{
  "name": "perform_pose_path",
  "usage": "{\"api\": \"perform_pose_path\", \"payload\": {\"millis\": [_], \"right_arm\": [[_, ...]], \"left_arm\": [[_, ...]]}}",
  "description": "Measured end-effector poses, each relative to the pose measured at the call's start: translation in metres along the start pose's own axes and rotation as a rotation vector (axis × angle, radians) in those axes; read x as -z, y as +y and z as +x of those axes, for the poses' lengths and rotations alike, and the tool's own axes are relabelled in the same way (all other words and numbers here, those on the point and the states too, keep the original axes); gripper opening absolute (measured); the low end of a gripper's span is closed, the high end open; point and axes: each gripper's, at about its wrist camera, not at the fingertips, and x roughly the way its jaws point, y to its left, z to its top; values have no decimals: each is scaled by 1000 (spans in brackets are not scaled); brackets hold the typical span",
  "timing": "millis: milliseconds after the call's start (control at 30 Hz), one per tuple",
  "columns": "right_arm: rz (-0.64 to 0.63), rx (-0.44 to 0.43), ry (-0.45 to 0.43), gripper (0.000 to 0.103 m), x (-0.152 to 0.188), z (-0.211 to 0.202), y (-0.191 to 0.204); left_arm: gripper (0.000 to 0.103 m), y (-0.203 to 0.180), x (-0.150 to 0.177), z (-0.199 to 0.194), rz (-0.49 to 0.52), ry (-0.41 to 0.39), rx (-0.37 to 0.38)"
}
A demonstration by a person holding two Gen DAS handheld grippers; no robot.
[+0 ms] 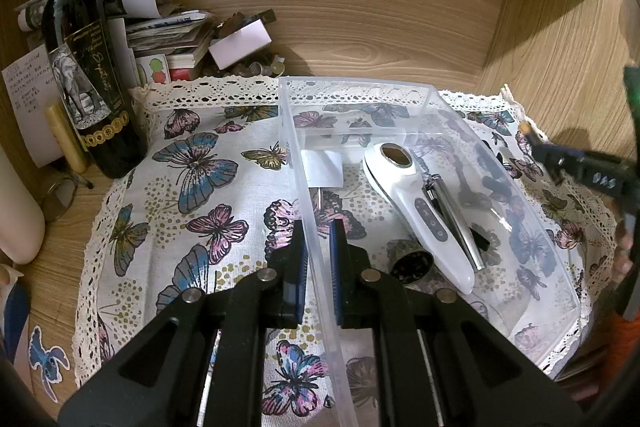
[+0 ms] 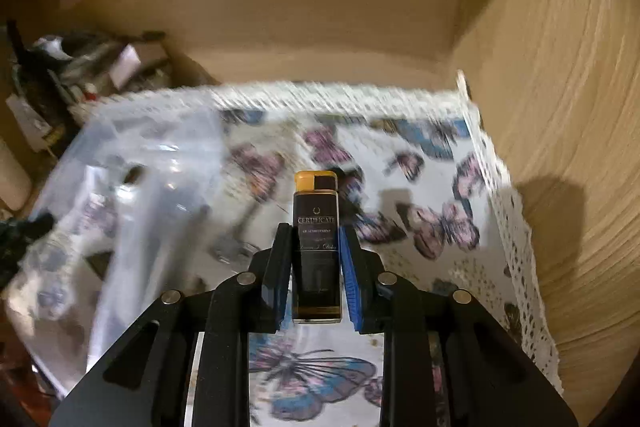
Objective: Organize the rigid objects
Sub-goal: 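Grasp the black-and-yellow tube with the right gripper, then carry the black-and-yellow tube into the clear box and release it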
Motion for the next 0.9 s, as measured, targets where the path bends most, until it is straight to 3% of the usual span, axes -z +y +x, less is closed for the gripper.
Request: {"api": "perform_pose_path", "payload": {"millis": [200, 400, 567, 900], "right_arm": [[-66, -70, -85, 22, -20, -18, 32], [-125, -151, -110, 22, -27, -19, 61], [-165, -210, -61, 22, -24, -6, 81], [-231, -205, 61, 22, -14, 32, 101]], "left_arm": [[10, 0, 0, 0, 0, 0, 1], [10, 0, 0, 0, 1, 0, 0], [9, -1, 0, 0, 0, 0, 0], [9, 0, 0, 1, 0, 0, -1]]}}
